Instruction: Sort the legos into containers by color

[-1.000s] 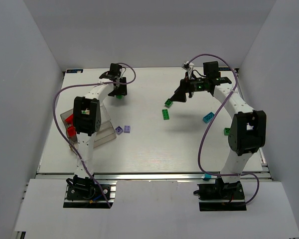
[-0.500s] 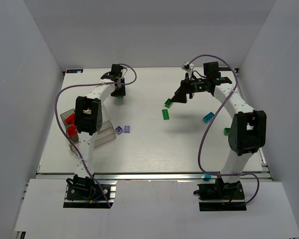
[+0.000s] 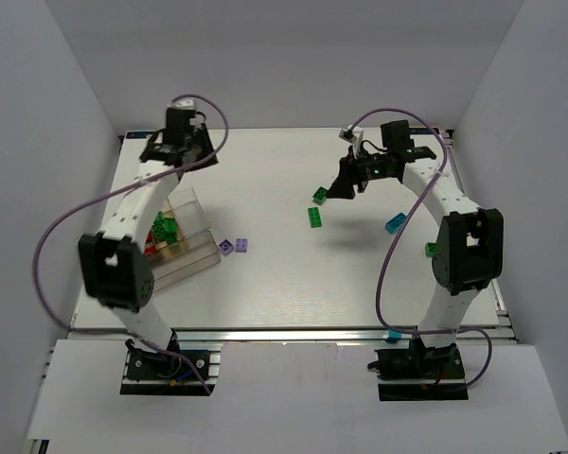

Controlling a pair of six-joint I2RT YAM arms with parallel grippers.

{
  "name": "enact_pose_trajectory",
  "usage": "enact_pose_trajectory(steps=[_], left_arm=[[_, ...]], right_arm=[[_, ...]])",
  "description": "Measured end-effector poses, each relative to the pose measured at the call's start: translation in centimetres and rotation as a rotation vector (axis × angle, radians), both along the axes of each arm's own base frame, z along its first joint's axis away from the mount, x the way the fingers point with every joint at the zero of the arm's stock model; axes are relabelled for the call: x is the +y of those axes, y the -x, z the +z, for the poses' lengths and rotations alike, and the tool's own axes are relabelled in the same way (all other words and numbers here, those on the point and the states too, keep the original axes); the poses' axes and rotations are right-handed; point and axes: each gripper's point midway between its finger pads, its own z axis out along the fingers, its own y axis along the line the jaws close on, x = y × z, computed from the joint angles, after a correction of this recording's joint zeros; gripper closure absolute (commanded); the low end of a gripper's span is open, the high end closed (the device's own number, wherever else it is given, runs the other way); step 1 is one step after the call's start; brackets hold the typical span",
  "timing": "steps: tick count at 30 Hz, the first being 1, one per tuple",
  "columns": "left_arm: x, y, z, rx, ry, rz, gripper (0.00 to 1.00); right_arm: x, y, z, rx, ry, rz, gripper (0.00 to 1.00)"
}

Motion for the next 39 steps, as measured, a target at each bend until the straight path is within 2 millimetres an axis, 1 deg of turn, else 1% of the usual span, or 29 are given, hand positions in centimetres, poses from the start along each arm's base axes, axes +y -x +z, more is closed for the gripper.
enact_pose_trajectory(steps=[1,2,3,4,5,6,7,8,10,11,12,13,14,15,16,17,18,20,21,23,24,25,26,28,31,35,37,39], left_arm=[[0.8,1.0,2.6,-0.051,0.019,0.021,0.87],[1.8,2.0,5.0,-0.102,0.036,0.048,0.87],[2.8,3.0,6.7,-0.139,0.047,0.075,0.88],[4.1,4.1,7.8,-0.165,0.052,0.112,0.88],[5.5,5.2,8.2,-0.177,0.052,0.151,0.89],[6.6,6.2,8.0,-0.173,0.050,0.184,0.90],[7.9,7.2,7.1,-0.151,0.041,0.223,0.91],[9.1,8.1,5.6,-0.114,0.028,0.263,0.93],[11.1,9.7,2.0,-0.011,0.005,0.323,0.93],[11.9,10.6,-0.1,0.053,-0.009,0.347,0.93],[12.4,11.1,-1.6,0.099,-0.017,0.363,0.94],[13.0,11.9,-3.3,0.153,-0.026,0.380,0.93],[13.4,12.6,-4.6,0.194,-0.032,0.391,0.93],[13.7,13.1,-5.4,0.221,-0.037,0.400,0.91],[14.0,13.5,-6.0,0.243,-0.041,0.407,0.89],[14.3,13.7,-6.4,0.259,-0.043,0.414,0.86],[14.5,13.7,-6.5,0.262,-0.044,0.419,0.79],[15.0,13.6,-6.8,0.267,-0.045,0.429,0.68],[15.2,13.5,-7.0,0.271,-0.046,0.431,0.53],[15.5,13.3,-7.8,0.289,-0.049,0.430,0.42],[15.5,13.3,-8.2,0.300,-0.049,0.429,0.38],[15.6,13.2,-8.6,0.311,-0.051,0.426,0.33],[15.6,13.2,-9.0,0.322,-0.052,0.423,0.31],[15.7,13.2,-9.6,0.339,-0.050,0.422,0.26],[15.7,13.0,-9.4,0.338,-0.048,0.415,0.25],[15.6,12.1,-7.8,0.295,-0.034,0.407,0.24],[15.4,11.9,-6.4,0.257,-0.019,0.400,0.25],[15.0,12.1,-4.3,0.204,0.003,0.388,0.25]], right_arm=[[0.0,-0.1,-0.3,0.003,0.009,-0.005,0.43],[0.1,-0.1,-0.6,0.008,0.021,-0.010,0.45],[0.1,-0.2,-1.0,0.012,0.031,-0.014,0.49],[0.2,-0.3,-1.5,0.019,0.044,-0.019,0.52],[0.3,-0.3,-2.0,0.028,0.059,-0.024,0.56],[0.3,-0.4,-2.5,0.036,0.076,-0.030,0.66],[0.3,-0.4,-3.1,0.042,0.095,-0.035,0.68],[0.3,-0.4,-3.7,0.054,0.116,-0.043,0.70],[0.3,-0.6,-4.9,0.069,0.167,-0.066,0.72],[0.3,-0.8,-5.4,0.071,0.191,-0.076,0.72],[0.3,-1.0,-5.9,0.071,0.215,-0.087,0.72],[0.3,-1.1,-6.4,0.071,0.239,-0.098,0.68],[0.4,-1.1,-6.8,0.073,0.258,-0.106,0.64],[0.4,-1.2,-7.1,0.071,0.279,-0.115,0.61],[0.4,-1.4,-7.3,0.068,0.296,-0.122,0.56],[0.5,-1.4,-7.5,0.064,0.312,-0.126,0.53],[0.7,-1.5,-7.6,0.058,0.325,-0.131,0.51],[0.8,-1.6,-7.7,0.047,0.349,-0.141,0.47],[0.9,-1.6,-7.8,0.045,0.361,-0.148,0.42],[1.0,-1.6,-8.1,0.043,0.387,-0.162,0.38],[1.1,-1.7,-8.4,0.041,0.404,-0.169,0.32],[1.1,-1.6,-8.7,0.044,0.420,-0.178,0.31],[1.1,-1.6,-9.1,0.047,0.437,-0.184,0.27],[1.2,-1.5,-9.8,0.052,0.466,-0.194,0.25],[1.4,-1.3,-10.9,0.065,0.506,-0.208,0.24],[1.6,-1.2,-12.3,0.078,0.566,-0.243,0.25],[1.9,-1.2,-13.0,0.076,0.591,-0.263,0.27],[2.4,-1.3,-13.7,0.072,0.613,-0.282,0.29]])
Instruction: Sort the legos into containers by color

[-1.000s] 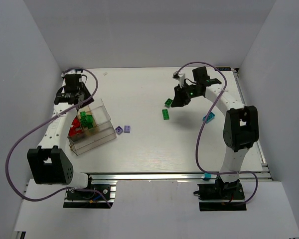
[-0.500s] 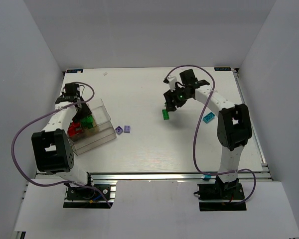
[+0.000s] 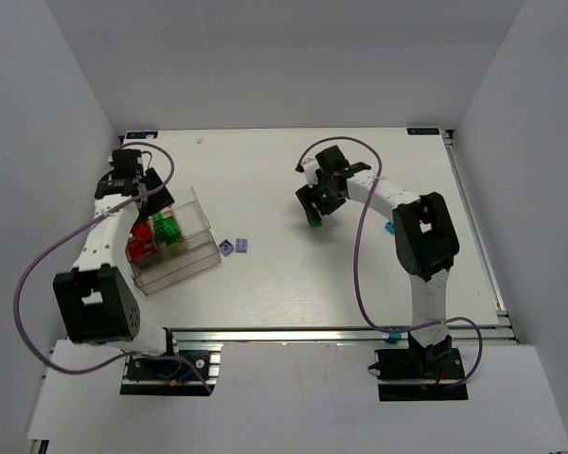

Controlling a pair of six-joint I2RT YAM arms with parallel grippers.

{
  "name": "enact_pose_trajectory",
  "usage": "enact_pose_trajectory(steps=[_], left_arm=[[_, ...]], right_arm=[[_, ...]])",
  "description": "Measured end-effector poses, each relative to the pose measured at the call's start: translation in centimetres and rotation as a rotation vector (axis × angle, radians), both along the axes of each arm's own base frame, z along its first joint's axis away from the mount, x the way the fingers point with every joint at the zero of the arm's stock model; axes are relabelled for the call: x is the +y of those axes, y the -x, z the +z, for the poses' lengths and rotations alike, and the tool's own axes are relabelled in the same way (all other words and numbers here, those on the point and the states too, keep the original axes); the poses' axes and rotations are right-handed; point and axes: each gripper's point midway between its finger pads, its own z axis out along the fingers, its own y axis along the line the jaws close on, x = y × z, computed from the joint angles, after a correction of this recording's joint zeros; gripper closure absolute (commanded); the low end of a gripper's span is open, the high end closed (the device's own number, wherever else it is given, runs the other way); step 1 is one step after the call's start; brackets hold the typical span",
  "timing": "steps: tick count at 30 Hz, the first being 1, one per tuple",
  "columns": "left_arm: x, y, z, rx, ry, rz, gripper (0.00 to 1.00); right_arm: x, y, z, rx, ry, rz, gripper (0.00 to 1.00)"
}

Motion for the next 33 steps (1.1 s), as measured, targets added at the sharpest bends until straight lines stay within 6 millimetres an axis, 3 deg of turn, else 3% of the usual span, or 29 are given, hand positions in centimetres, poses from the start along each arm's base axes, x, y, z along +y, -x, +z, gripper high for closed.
enact_pose_trajectory(steps=[7,10,13,14,18,23,26,28,30,33], left_arm=[[-1.8,2.7,8.6,-0.291,0.056,-0.010,0.24],[-2.4,4.4,10.5,-0.365,0.075,-0.004,0.24],[-2.7,5.5,11.1,-0.391,0.091,-0.001,0.24],[-2.9,5.8,11.1,-0.391,0.098,-0.003,0.24],[-3.5,6.8,10.6,-0.380,0.129,-0.012,0.24],[-4.5,7.7,11.2,-0.410,0.167,-0.036,0.24],[-5.3,8.4,12.8,-0.470,0.191,-0.068,0.24],[-5.7,8.7,14.1,-0.521,0.200,-0.088,0.24],[-6.0,9.3,15.2,-0.569,0.205,-0.099,0.24],[-6.2,10.3,16.9,-0.633,0.201,-0.106,0.24]], right_arm=[[1.5,0.2,-2.7,0.006,0.057,-0.063,0.36],[1.6,0.1,-2.8,0.004,0.057,-0.090,0.42],[1.4,-0.2,-2.8,0.000,0.059,-0.116,0.56],[1.3,-0.2,-2.8,0.001,0.057,-0.123,0.68],[1.5,-0.3,-2.8,0.002,0.037,-0.115,0.97],[2.5,0.7,-2.6,0.003,-0.008,0.028,1.00],[4.6,2.2,-1.7,0.015,-0.079,0.194,1.00],[7.3,2.9,0.1,-0.006,-0.159,0.314,1.00],[10.6,3.4,3.0,-0.051,-0.250,0.424,1.00],[16.7,4.3,9.0,-0.153,-0.403,0.571,1.00]])
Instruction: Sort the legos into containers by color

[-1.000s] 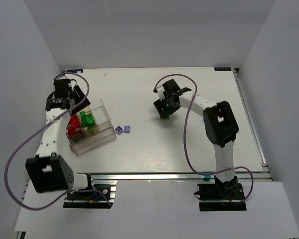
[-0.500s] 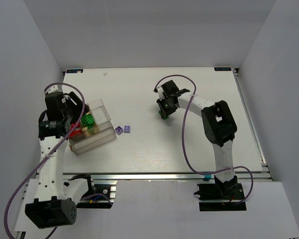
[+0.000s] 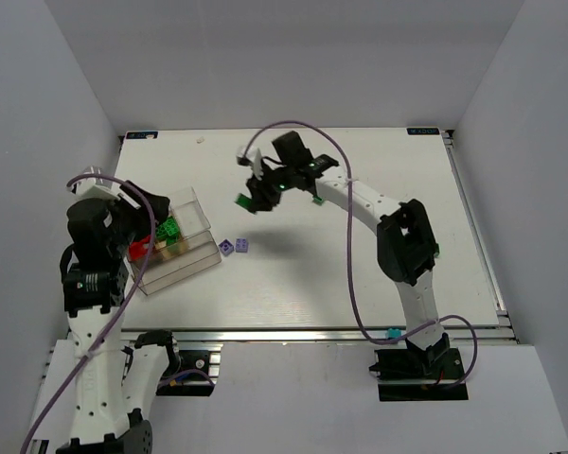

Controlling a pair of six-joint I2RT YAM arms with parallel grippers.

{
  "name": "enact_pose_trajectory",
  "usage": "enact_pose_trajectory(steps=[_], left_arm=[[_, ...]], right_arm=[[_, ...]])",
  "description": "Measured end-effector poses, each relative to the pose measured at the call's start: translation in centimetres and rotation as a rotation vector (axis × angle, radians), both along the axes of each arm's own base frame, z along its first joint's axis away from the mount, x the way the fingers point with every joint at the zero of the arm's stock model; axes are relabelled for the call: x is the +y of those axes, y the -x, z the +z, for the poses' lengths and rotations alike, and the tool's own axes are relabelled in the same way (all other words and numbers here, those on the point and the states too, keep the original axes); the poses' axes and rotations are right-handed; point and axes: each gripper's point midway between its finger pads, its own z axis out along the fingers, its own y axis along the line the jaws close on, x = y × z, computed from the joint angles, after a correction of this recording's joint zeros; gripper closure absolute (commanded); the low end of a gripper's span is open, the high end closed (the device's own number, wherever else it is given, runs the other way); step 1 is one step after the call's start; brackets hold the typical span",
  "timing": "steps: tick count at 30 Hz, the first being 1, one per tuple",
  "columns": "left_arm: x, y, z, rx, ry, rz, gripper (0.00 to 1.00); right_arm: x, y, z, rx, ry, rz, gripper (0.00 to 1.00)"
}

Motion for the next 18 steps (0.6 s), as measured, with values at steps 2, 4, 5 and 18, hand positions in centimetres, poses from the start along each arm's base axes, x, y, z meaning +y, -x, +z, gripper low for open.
enact_pose_trajectory(steps=[2,4,5,18], left_arm=[[-0.1,0.8,1.1,-0.041,-0.001,0.002,0.23],[-0.2,1.7,2.2,-0.081,-0.003,0.004,0.23],[-0.3,2.2,2.9,-0.099,-0.002,0.006,0.24],[-0.5,6.5,5.9,-0.132,-0.021,0.016,0.23]], right_arm=[[4.7,0.7,4.5,-0.073,-0.135,0.076,1.00],[8.6,1.8,7.4,-0.111,-0.238,0.121,1.00],[10.6,2.5,8.3,-0.119,-0.285,0.136,1.00],[24.7,7.3,0.9,-0.126,-0.435,-0.015,1.00]])
